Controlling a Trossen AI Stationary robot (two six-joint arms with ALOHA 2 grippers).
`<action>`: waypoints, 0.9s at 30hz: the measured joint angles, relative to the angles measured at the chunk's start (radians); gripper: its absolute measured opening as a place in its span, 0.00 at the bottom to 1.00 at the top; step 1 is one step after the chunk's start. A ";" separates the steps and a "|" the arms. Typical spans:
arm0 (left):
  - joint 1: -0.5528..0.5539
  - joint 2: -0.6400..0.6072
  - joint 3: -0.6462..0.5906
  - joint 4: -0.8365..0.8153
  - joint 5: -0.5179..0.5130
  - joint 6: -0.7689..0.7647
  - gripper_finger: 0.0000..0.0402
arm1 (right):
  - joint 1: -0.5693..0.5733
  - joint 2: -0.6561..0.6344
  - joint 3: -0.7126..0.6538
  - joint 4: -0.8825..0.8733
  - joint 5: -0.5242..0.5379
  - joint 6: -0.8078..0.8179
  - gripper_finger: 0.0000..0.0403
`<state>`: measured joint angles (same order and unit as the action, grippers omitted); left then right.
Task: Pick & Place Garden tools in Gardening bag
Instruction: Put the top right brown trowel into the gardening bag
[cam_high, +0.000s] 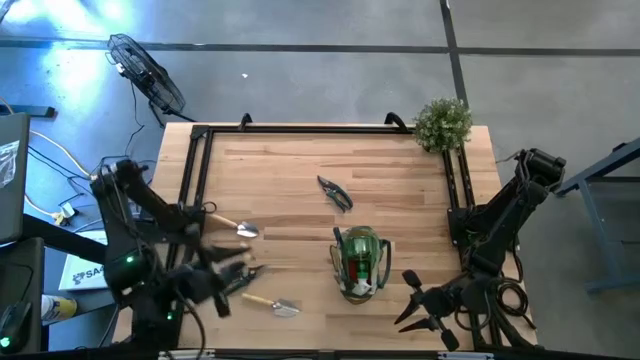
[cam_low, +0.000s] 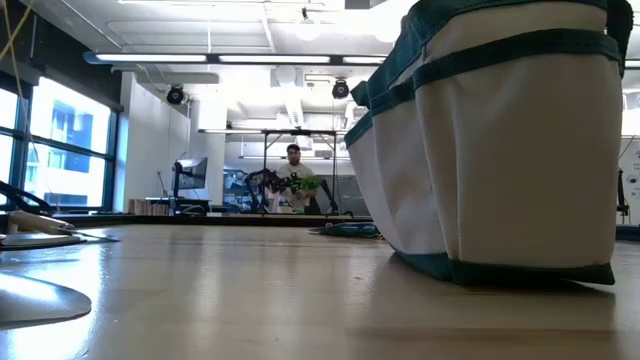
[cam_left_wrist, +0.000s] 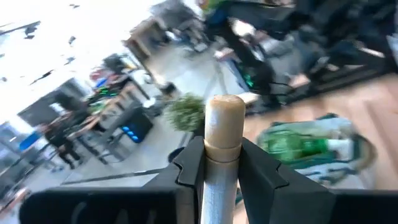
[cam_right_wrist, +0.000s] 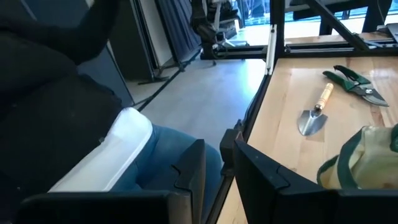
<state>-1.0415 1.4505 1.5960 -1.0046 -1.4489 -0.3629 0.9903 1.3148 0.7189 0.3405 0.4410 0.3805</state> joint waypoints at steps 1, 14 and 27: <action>-0.023 -0.028 -0.065 -0.048 -0.033 -0.110 0.16 | -0.002 0.000 0.000 0.007 0.002 -0.001 0.18; 0.021 -0.235 -0.881 0.511 -0.121 -0.536 0.16 | -0.067 0.000 0.000 0.106 0.001 -0.053 0.18; 0.051 -0.236 -0.911 0.870 0.083 -0.124 0.16 | -0.117 0.000 0.000 0.106 -0.033 -0.037 0.18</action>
<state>-0.9908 1.2140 0.6846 -0.1349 -1.3664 -0.4871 0.8737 1.3148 0.7189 0.4461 0.4084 0.3436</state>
